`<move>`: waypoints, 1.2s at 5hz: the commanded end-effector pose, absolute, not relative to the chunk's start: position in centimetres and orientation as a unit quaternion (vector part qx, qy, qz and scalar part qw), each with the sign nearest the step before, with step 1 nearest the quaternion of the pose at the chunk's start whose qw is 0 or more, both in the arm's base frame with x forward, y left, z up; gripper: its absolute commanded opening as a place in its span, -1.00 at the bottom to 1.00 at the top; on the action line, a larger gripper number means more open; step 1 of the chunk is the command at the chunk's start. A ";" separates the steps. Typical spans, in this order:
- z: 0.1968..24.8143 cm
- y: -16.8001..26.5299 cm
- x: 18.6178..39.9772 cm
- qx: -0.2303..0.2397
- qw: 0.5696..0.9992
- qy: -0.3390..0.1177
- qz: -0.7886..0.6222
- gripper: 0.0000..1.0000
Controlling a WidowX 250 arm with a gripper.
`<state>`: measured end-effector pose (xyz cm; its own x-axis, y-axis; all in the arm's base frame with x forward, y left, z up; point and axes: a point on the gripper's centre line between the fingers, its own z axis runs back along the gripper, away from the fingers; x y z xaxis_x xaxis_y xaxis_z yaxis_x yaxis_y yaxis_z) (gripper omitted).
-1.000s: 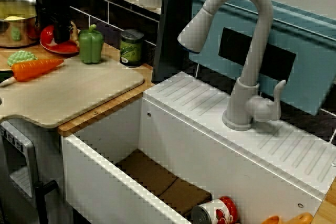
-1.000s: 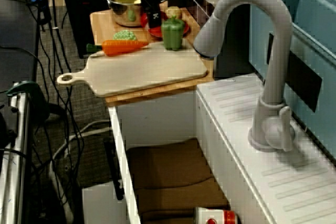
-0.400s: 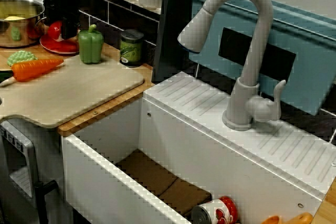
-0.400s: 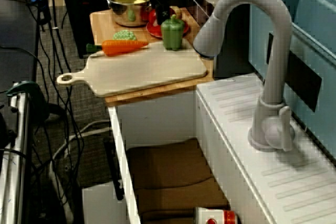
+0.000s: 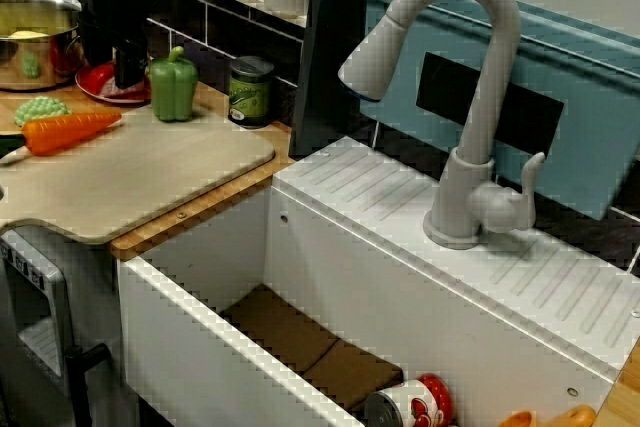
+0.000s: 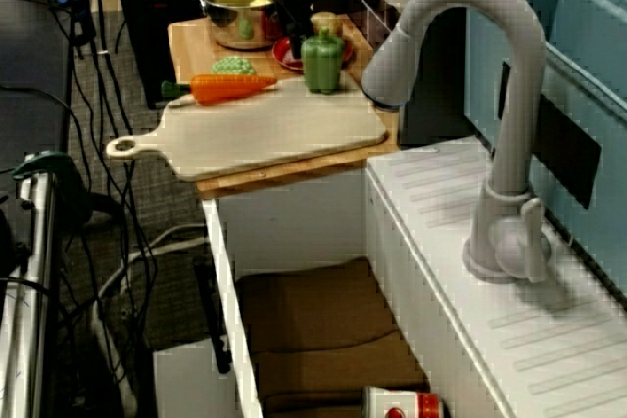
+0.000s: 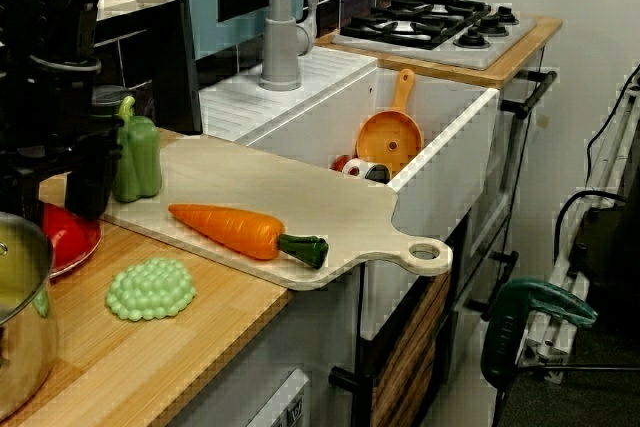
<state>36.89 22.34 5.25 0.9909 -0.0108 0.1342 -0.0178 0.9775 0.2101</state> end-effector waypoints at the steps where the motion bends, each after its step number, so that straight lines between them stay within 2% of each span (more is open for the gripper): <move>1: 8.3 22.9 36.5 0.096 0.992 -0.083 0.005 1.00; 3: 10.8 22.7 36.6 0.068 0.995 -0.074 0.005 1.00; 6: 12.0 21.5 33.4 0.065 0.993 -0.085 -0.050 1.00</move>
